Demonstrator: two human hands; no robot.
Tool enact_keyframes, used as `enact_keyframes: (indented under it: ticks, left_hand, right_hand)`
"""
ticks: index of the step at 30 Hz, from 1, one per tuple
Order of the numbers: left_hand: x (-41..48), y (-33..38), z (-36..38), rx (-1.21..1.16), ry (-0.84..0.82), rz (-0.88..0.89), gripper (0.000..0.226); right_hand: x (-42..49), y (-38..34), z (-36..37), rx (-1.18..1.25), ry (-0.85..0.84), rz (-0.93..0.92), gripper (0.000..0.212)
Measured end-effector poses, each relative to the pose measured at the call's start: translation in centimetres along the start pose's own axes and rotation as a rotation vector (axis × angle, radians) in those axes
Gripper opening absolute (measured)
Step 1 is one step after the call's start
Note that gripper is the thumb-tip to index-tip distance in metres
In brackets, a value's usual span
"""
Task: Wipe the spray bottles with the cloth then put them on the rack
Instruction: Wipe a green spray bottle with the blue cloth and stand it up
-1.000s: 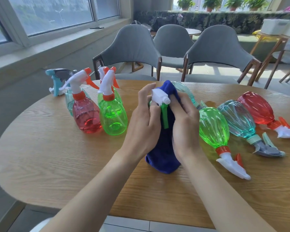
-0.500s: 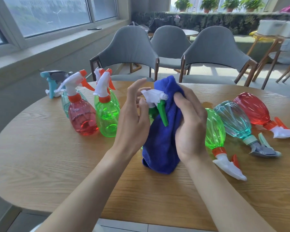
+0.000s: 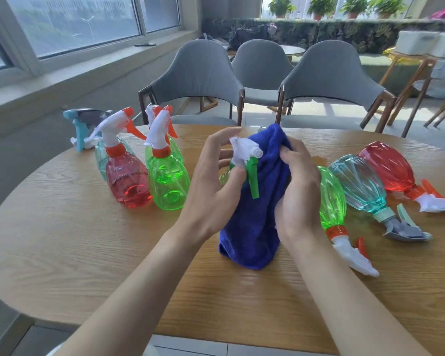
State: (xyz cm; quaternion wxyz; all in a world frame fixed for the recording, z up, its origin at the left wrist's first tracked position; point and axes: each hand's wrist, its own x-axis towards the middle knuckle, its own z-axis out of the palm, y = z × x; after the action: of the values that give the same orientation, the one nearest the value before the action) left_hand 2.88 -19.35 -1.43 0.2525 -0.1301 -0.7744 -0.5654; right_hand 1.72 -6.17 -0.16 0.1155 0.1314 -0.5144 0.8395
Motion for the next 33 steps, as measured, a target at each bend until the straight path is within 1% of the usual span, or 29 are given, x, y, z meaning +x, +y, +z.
enact_keyframes:
  ticks: [2, 7, 9, 11, 13, 15, 17, 18, 20, 22, 24, 26, 29, 33]
  left_hand:
    - [0.3, -0.2, 0.1, 0.047, 0.022, 0.035, 0.041]
    - [0.9, -0.9, 0.0, 0.069, 0.15, 0.01, 0.036]
    - [0.8, -1.0, 0.0, 0.097, 0.188, 0.025, 0.037]
    - [0.8, -1.0, 0.0, 0.123, 0.222, 0.035, 0.039]
    - [0.9, -1.0, -0.1, 0.142, 0.252, 0.03, 0.039]
    - [1.0, -1.0, -0.2, 0.158, 0.26, 0.009, 0.039]
    - [1.0, -0.9, -0.1, 0.176, 0.257, 0.004, 0.038]
    - [1.0, -0.9, 0.0, 0.177, 0.256, 0.002, 0.036]
    - [1.0, -0.8, 0.1, 0.151, 0.248, -0.009, 0.033]
    - [1.0, -0.8, -0.1, 0.099, 0.228, -0.031, 0.034]
    - [0.9, -0.7, -0.3, 0.067, 0.208, -0.049, 0.035]
    - [0.8, -0.7, -0.4, 0.072, 0.204, -0.041, 0.035]
    - [0.7, -0.7, -0.6, 0.079, 0.184, -0.026, 0.034]
    - [0.6, -0.4, -1.1, 0.053, 0.108, -0.007, 0.028]
  right_hand:
    - [0.1, 0.1, -0.1, -0.012, 0.005, 0.002, 0.027]
    - [0.1, -0.1, -0.3, -0.018, -0.002, -0.028, 0.029]
    - [0.2, -0.1, -0.6, -0.004, 0.007, -0.025, 0.025]
    - [0.3, -0.2, -0.8, 0.028, 0.016, -0.022, 0.017]
    - [0.5, -0.5, -0.9, 0.06, 0.03, -0.031, 0.017]
    - [0.6, -1.0, -1.0, 0.056, 0.008, -0.064, 0.017]
    - [0.5, -1.5, -0.9, -0.018, -0.069, -0.112, 0.019]
    - [0.3, -1.5, -0.7, -0.088, -0.11, -0.138, 0.024]
    - [-0.2, -1.2, -0.1, -0.29, -0.18, -0.2, 0.032]
    - [-0.6, -0.5, 0.3, -0.552, -0.234, -0.3, 0.036]
    - [-0.7, 0.2, 0.7, -0.744, -0.252, -0.386, 0.04]
    - [-0.5, 0.4, 1.0, -0.814, -0.225, -0.437, 0.037]
    - [0.1, -0.1, 1.6, -0.84, -0.141, -0.489, 0.026]
    - [1.0, -0.3, 2.2, -0.831, -0.063, -0.45, 0.015]
